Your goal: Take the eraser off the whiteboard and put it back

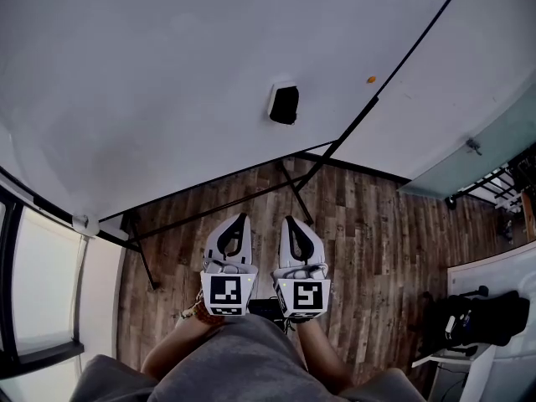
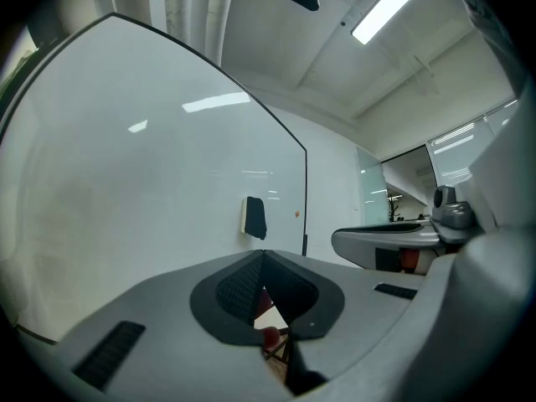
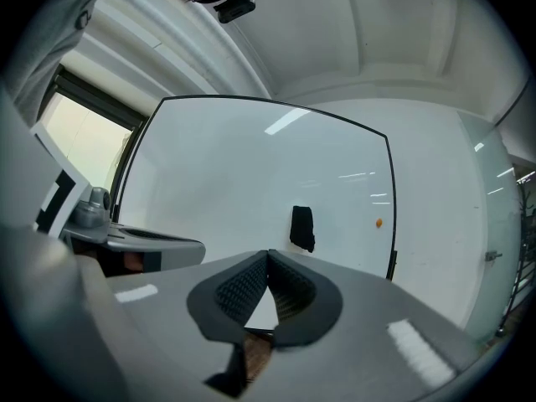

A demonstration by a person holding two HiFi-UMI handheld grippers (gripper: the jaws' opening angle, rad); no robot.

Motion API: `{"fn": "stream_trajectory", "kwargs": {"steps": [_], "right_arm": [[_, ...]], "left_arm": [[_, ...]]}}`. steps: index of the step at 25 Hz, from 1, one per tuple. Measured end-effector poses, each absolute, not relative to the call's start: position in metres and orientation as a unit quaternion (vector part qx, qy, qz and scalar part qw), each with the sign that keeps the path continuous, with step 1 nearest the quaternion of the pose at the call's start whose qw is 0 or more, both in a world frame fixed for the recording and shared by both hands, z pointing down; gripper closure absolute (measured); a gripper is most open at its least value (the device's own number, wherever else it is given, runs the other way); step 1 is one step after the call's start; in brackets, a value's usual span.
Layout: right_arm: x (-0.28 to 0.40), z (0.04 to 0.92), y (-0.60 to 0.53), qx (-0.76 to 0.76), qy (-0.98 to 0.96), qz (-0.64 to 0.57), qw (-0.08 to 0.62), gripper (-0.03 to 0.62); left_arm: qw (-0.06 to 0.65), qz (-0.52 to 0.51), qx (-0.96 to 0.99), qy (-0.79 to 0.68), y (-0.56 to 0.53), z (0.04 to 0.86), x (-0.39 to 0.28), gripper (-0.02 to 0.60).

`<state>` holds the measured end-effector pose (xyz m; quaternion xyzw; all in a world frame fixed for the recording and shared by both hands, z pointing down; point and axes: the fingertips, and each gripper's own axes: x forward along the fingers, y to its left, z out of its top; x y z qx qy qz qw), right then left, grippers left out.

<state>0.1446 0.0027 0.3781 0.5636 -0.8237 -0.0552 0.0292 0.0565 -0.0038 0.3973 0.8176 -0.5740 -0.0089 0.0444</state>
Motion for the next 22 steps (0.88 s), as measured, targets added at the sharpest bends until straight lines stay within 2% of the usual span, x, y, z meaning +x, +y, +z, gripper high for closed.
{"fn": "stream_trajectory", "kwargs": {"steps": [22], "right_arm": [[0.135, 0.381, -0.072, 0.597, -0.800, -0.059, 0.026, 0.583]], "left_arm": [[0.020, -0.014, 0.833, -0.552, -0.070, 0.393, 0.034, 0.575]]}}
